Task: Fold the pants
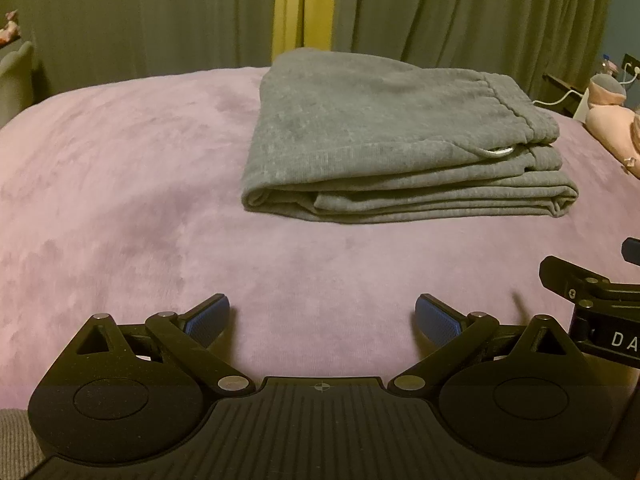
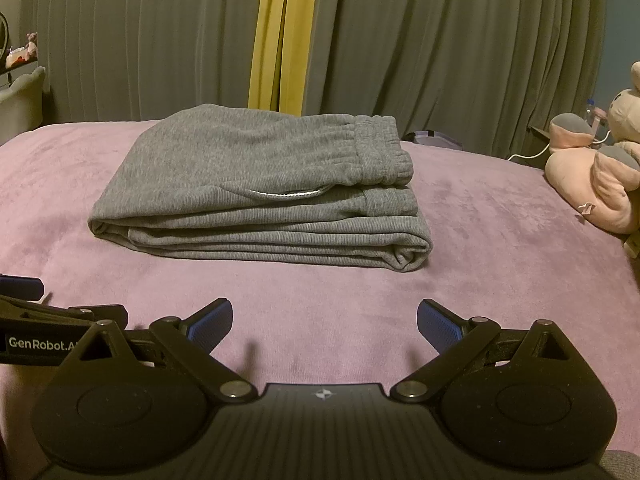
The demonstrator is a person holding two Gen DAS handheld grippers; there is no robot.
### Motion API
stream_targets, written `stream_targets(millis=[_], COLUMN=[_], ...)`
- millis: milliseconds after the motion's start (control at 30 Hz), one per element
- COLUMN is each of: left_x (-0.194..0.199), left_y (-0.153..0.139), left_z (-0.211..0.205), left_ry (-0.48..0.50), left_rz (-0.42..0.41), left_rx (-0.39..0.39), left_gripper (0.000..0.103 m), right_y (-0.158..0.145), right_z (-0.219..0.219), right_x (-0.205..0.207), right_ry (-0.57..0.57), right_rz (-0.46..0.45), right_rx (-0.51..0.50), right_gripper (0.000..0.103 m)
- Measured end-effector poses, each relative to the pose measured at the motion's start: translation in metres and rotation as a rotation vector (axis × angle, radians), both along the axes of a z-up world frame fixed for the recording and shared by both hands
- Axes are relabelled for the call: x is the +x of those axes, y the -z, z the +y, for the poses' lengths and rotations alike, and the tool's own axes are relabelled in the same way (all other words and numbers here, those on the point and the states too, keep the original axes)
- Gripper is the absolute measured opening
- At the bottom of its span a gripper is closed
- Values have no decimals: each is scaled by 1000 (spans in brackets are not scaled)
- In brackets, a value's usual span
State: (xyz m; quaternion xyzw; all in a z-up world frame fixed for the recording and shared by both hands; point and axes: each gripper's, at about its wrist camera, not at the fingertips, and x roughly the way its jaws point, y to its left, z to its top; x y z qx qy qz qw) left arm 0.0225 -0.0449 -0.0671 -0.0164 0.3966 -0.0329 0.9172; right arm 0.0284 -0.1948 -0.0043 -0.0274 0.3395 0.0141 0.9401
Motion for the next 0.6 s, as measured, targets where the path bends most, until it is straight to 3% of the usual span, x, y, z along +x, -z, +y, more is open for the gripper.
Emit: stream_targets(millis=[600], left_x=[-1], left_y=[0], left_z=[-2], left_ry=[9], left_rz=[-3], left_rx=[10], left_gripper=[102], right_y=[0], right_z=[1], right_x=[0], right_ry=[-2], right_rz=[-1], right_rx=[-6], right_gripper=[99])
